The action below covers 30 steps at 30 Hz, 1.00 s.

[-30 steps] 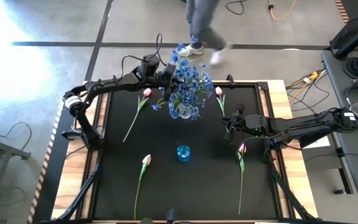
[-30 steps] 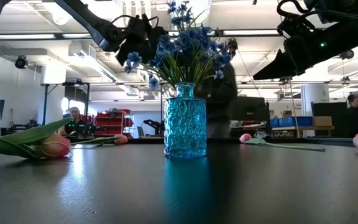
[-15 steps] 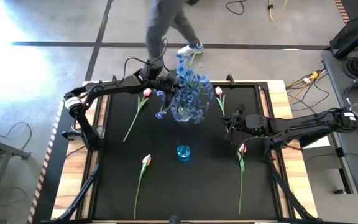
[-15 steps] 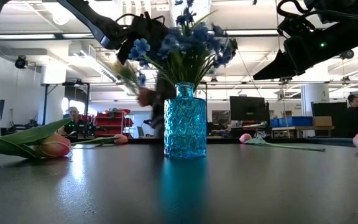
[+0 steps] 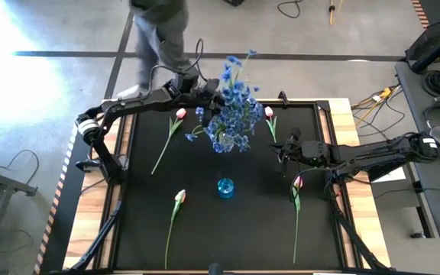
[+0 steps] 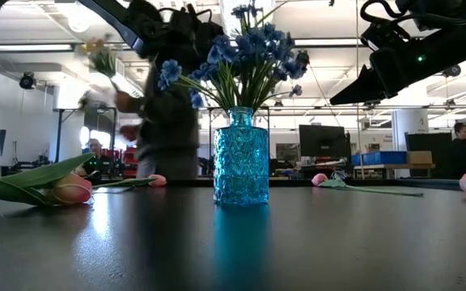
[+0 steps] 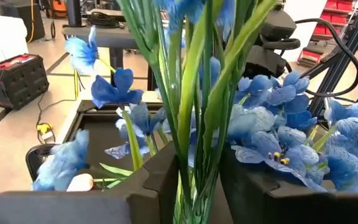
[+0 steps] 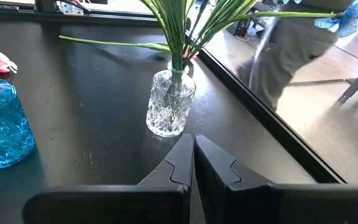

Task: Sort flowers into vase by color
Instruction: Put the blue flowers into the transparent vase

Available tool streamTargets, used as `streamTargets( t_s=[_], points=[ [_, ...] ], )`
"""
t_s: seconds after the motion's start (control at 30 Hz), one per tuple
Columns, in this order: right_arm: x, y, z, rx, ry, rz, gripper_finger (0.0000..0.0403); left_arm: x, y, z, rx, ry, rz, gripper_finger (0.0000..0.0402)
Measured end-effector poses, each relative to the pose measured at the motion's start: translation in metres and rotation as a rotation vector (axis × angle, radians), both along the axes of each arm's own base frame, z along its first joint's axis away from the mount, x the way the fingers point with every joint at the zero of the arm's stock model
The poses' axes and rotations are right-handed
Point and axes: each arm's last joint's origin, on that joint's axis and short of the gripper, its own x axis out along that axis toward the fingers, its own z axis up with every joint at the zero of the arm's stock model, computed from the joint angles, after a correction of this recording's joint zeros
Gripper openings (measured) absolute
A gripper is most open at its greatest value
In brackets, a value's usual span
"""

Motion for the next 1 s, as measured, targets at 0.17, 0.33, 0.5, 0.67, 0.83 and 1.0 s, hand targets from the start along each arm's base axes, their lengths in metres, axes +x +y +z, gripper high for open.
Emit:
streamTargets(
  t_s=[0.17, 0.33, 0.5, 0.67, 0.83, 1.0],
  points=[
    [0.000, 0.000, 0.000, 0.000, 0.001, 0.000, 0.0009, 0.000, 0.000, -0.002, -0.008, 0.011, 0.000, 0.0099],
    [0.000, 0.000, 0.000, 0.000, 0.002, 0.000, 0.0009, 0.000, 0.000, -0.002, -0.002, 0.011, -0.002, 0.0112],
    [0.000, 0.000, 0.000, 0.000, 0.002, 0.000, 0.0009, 0.000, -0.001, -0.002, 0.013, 0.008, -0.006, 0.0108],
    [0.000, 0.000, 0.000, 0.000, 0.002, 0.000, 0.0009, 0.000, -0.001, -0.002, 0.033, 0.003, -0.015, 0.0031],
    [0.000, 0.000, 0.000, 0.000, 0.002, 0.000, 0.0009, 0.000, -0.001, -0.001, 0.040, -0.002, -0.017, 0.0013],
    [0.000, 0.000, 0.000, 0.000, 0.001, 0.000, 0.0009, -0.005, -0.002, 0.011, 0.071, -0.044, -0.007, 0.0003]
  ],
)
